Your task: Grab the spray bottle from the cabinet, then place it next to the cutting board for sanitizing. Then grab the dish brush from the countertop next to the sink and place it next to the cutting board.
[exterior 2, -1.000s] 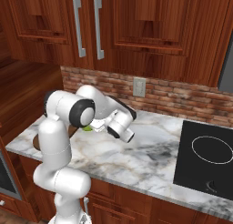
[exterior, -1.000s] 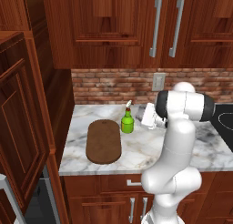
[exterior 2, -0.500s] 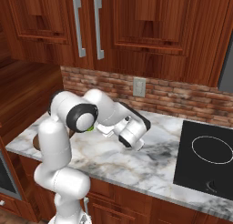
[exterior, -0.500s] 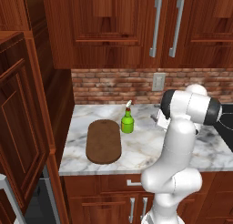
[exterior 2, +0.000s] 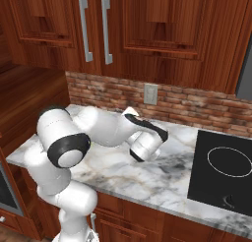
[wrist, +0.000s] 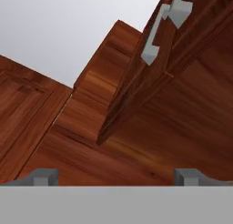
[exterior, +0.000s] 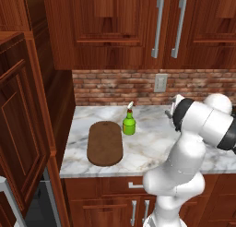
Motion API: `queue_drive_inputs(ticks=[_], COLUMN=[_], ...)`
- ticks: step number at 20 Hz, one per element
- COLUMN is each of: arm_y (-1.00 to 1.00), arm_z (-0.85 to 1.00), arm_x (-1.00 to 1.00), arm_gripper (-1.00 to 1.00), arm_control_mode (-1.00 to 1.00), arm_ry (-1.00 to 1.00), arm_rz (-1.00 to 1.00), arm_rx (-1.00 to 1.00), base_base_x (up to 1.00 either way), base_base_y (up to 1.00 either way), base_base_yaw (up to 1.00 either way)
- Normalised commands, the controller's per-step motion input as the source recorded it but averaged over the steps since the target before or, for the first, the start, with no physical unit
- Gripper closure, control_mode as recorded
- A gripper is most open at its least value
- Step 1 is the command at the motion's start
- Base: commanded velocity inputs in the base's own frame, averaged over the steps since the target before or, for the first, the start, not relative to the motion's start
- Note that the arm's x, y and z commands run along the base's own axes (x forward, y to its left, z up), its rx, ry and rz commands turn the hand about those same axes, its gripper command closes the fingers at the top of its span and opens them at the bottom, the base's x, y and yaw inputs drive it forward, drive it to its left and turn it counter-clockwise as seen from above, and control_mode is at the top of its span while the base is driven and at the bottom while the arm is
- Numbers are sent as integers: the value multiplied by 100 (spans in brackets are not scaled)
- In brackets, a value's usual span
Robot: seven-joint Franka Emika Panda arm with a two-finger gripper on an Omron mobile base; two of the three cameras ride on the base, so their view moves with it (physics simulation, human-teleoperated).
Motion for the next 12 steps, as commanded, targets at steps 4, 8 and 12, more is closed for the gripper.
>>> queue_drive_inputs(ticks=[4,8,12], arm_y=[-1,-1,-1], arm_z=[70,43,45], arm_x=[-77,-77,-61], arm_gripper=[-100,-100,-100], arm_control_mode=[-100,-100,-100], arm_ry=[0,4,1], arm_rz=[-3,-7,-9], arm_rx=[0,0,0], base_base_x=[0,0,0], base_base_y=[0,0,0], base_base_yaw=[0,0,0])
